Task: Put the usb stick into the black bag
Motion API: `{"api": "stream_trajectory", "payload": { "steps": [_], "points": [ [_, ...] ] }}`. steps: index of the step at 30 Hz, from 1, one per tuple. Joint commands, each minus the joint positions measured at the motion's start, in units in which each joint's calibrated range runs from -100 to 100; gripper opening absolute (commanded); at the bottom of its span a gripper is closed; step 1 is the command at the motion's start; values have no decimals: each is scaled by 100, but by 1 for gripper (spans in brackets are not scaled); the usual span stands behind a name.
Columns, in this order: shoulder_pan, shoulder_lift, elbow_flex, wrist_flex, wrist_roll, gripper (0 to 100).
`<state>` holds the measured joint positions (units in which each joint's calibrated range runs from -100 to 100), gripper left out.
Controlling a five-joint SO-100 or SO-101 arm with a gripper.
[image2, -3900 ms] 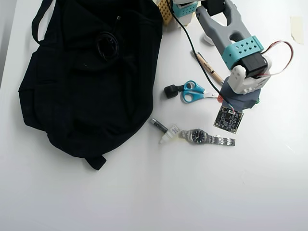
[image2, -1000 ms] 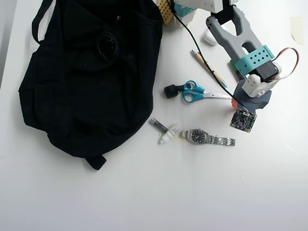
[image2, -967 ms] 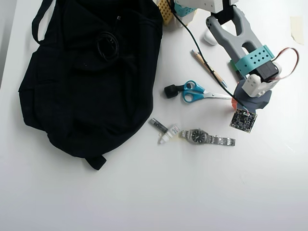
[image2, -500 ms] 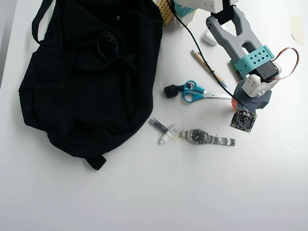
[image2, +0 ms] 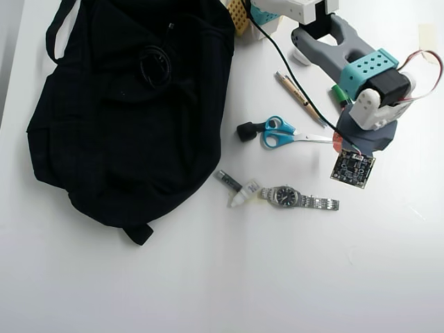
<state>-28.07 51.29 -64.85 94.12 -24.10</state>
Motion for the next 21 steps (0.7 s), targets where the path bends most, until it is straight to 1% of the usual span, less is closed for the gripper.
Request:
{"api": "stream_trajectory", "payload": {
  "steps": [1, 12, 19, 21],
  "points": [
    [803, -739, -892, 519, 192, 2],
    [4490, -1030, -1089, 519, 963, 2],
    [6136, -1021, -1036, 528, 1409, 2],
    [6255, -980, -1027, 536, 1409, 2]
  ]
}}
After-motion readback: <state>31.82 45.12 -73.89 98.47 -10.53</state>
